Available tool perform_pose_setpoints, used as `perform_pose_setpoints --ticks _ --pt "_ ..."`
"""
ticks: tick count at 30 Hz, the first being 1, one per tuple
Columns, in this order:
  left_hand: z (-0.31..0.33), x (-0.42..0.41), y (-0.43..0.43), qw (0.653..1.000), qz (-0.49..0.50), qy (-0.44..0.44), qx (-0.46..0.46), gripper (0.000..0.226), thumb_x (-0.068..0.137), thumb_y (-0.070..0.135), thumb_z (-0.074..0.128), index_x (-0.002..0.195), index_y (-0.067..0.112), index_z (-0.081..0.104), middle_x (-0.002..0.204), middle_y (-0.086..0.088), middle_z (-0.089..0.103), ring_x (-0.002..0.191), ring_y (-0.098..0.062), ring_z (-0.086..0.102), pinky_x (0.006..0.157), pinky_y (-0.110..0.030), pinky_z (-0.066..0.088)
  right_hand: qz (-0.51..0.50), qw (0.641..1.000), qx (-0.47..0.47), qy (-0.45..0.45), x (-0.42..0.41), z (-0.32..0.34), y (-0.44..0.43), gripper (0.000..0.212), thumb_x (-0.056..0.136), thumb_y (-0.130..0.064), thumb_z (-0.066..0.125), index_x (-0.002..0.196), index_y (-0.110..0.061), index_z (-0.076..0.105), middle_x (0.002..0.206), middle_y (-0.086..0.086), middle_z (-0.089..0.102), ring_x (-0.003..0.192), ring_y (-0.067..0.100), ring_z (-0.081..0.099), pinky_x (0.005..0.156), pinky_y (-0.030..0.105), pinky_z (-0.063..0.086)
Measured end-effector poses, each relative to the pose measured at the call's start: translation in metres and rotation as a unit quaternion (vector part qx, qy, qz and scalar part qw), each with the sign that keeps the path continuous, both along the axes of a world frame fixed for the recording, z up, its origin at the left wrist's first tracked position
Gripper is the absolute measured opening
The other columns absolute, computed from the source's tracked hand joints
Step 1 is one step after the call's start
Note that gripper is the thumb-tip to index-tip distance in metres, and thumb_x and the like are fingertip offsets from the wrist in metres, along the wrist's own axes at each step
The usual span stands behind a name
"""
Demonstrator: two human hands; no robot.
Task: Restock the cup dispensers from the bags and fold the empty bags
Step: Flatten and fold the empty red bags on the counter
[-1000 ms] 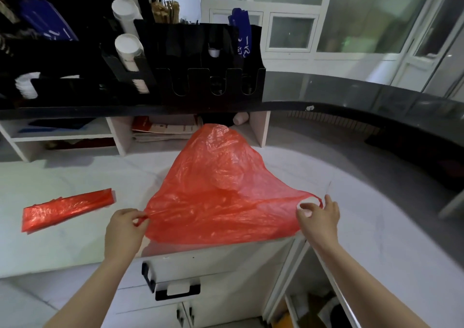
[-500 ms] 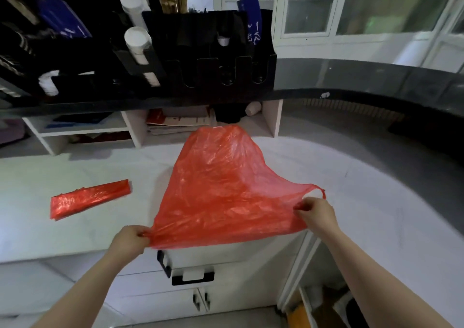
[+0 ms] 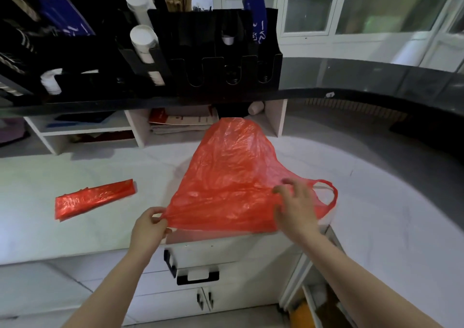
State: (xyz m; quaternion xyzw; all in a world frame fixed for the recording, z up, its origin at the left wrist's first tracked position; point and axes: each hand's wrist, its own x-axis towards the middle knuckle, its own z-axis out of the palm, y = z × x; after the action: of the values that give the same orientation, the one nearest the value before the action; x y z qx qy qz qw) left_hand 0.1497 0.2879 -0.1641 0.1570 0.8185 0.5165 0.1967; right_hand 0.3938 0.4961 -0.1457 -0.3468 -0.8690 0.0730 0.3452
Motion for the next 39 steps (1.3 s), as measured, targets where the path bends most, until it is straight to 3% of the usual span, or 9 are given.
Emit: perform_pose_setpoints --ticks 4,8,11,17,25,30,34,36,39 --pt "0.012 0.013 -0.001 0.997 -0.045 0.047 -0.038 0.024 0.078 0.0 0.058 0.091 0.021 0.059 0.079 -0.001 0.067 0.072 -0.02 0.067 0.069 -0.033 0.051 0.261 0.949 0.08 -0.156 -0.052 -0.013 -0.06 0.028 0.072 -0.02 0.066 0.099 -0.028 0.07 0.147 0.011 0.04 0.141 0.035 0.025 0.111 0.06 0.017" --pt "0.02 0.018 -0.009 0.993 -0.075 0.082 -0.05 0.03 0.074 0.002 0.064 0.09 0.026 0.057 0.079 0.009 0.062 0.07 -0.005 0.059 0.055 -0.017 0.038 0.256 0.932 0.079 -0.244 -0.09 -0.023 -0.077 0.045 0.082 -0.037 0.058 0.127 -0.032 0.052 0.16 0.004 0.0 0.144 0.027 -0.018 0.11 0.057 -0.014" --pt "0.022 0.013 -0.018 0.992 -0.076 0.086 -0.055 0.03 0.075 0.004 0.063 0.094 0.026 0.057 0.081 0.011 0.06 0.068 -0.002 0.057 0.049 -0.01 0.036 0.229 0.926 0.08 -0.29 -0.104 -0.02 -0.074 0.052 0.08 -0.037 0.061 0.13 -0.028 0.047 0.159 0.005 0.007 0.146 0.029 -0.01 0.104 0.057 -0.022" --pt "0.02 0.002 -0.028 0.991 -0.089 0.087 -0.039 0.033 0.076 0.005 0.064 0.101 0.025 0.058 0.08 0.011 0.062 0.065 0.003 0.059 0.053 -0.008 0.041 0.3 0.905 0.144 -0.264 -0.12 -0.008 -0.085 0.07 0.056 -0.039 0.08 0.121 -0.036 0.052 0.137 0.007 0.048 0.135 0.034 0.037 0.104 0.067 0.013" --pt "0.014 -0.011 -0.034 0.993 -0.005 0.113 -0.044 0.024 0.082 0.004 0.059 0.099 0.018 0.067 0.093 0.004 0.065 0.081 -0.01 0.062 0.068 -0.016 0.041 0.174 0.935 0.084 -0.297 -0.135 -0.023 -0.083 0.044 0.078 -0.044 0.064 0.118 -0.026 0.06 0.154 0.005 0.024 0.146 0.027 0.007 0.104 0.06 -0.02" --pt "0.006 -0.037 -0.042 0.995 0.06 0.075 -0.03 0.022 0.083 0.003 0.057 0.098 0.014 0.068 0.085 0.002 0.068 0.074 -0.012 0.064 0.06 -0.019 0.043 0.061 0.938 0.026 -0.34 -0.099 -0.035 -0.037 0.053 0.083 -0.022 0.047 0.135 -0.035 0.045 0.144 -0.007 0.033 0.138 0.019 0.02 0.109 0.06 -0.011" --pt "0.002 -0.045 -0.018 0.996 0.023 0.073 -0.037 0.023 0.081 0.004 0.06 0.099 0.018 0.062 0.092 -0.001 0.065 0.083 -0.022 0.064 0.07 -0.028 0.045 0.089 0.934 -0.049 -0.342 -0.077 -0.047 -0.003 0.056 0.083 -0.055 0.052 0.137 -0.043 0.042 0.153 -0.005 0.023 0.144 0.02 0.008 0.112 0.055 -0.007" --pt "-0.001 -0.05 -0.004 0.995 0.018 0.09 -0.035 0.02 0.079 0.005 0.062 0.085 0.024 0.058 0.082 0.005 0.064 0.077 -0.02 0.064 0.065 -0.027 0.044 0.092 0.95 -0.072 -0.29 -0.066 -0.047 0.014 0.051 0.086 -0.061 0.05 0.13 -0.036 0.051 0.152 -0.003 0.029 0.143 0.023 0.017 0.113 0.054 0.004" --pt "-0.004 -0.061 0.012 0.993 0.023 0.108 -0.033 0.031 0.076 0.001 0.062 0.073 0.031 0.054 0.07 0.014 0.06 0.064 -0.005 0.058 0.055 -0.019 0.038 0.037 0.993 -0.058 -0.101 -0.055 -0.043 0.05 0.028 0.082 -0.019 0.071 0.109 -0.012 0.067 0.125 0.016 0.057 0.114 0.041 0.054 0.097 0.052 0.04"
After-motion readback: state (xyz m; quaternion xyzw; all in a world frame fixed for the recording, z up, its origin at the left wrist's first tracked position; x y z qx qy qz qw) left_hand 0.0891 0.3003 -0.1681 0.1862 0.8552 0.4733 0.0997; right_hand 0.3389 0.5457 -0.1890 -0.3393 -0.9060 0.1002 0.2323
